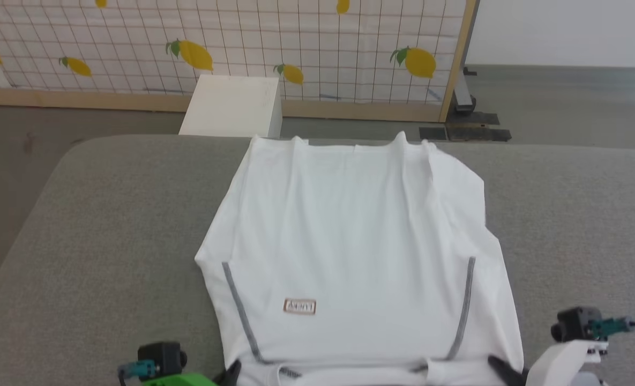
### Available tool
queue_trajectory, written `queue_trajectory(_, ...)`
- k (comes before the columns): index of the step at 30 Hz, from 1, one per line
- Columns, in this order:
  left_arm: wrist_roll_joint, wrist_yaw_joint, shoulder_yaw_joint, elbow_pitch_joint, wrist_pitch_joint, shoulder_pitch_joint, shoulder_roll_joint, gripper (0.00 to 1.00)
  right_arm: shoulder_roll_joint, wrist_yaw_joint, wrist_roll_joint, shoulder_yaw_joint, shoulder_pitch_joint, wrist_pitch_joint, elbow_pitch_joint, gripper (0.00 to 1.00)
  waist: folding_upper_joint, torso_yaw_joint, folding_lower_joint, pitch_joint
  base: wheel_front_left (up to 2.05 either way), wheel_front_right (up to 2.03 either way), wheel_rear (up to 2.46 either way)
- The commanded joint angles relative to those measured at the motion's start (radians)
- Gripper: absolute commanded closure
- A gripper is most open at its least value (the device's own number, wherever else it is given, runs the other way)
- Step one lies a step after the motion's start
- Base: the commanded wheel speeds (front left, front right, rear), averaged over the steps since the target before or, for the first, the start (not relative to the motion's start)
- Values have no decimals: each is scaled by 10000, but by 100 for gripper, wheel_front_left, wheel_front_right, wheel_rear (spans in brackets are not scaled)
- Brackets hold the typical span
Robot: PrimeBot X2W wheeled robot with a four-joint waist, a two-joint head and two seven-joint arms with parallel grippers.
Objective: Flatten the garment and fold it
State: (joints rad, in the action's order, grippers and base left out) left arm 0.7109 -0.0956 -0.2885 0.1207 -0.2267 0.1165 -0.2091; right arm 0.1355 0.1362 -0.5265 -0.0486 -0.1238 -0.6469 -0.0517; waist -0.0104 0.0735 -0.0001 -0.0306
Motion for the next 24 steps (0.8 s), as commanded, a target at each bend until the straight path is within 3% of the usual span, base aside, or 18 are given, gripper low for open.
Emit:
queue_trajectory(1, -80, -307, 219, -52, -69, 329, -428, 100, 79, -55, 220, -352, -302, -294, 195, 100, 101, -60, 1, -79, 0, 0, 0)
queue_trajectory(9, -613, -1115, -231, -308, -1231, 1059, -983, 100, -218, -55, 1167, -419, -1204, -1985, 1014, 100, 101, -99, 1, 139, 0, 0, 0)
queue_trajectory(18, -434, -1191, -266, -23, -1489, 812, -860, 100, -352, -55, 1658, -197, -1121, -2500, 703, 100, 101, -82, 1, 319, 0, 0, 0)
queue_trajectory(19, -388, -1206, -230, -34, -1496, 777, -842, 56, -356, -55, 1711, -205, -1079, -2415, 699, 100, 101, -85, 1, 322, 0, 0, 0)
queue_trajectory(20, -383, -1212, -234, -30, -1549, 754, -867, 0, -357, -55, 1724, -182, -1053, -2381, 669, 78, 101, -92, 1, 317, 0, 0, 0)
queue_trajectory(21, -344, -1226, -197, -63, -1570, 723, -872, 0, -339, -55, 1720, -127, -1027, -2352, 641, 4, 101, -99, 1, 305, 0, 0, 0)
queue_trajectory(24, -242, -1249, -97, -238, -1674, 654, -937, 0, -341, -55, 1540, -92, -925, -2240, 706, 0, 101, -129, 1, 269, 0, 0, 0)
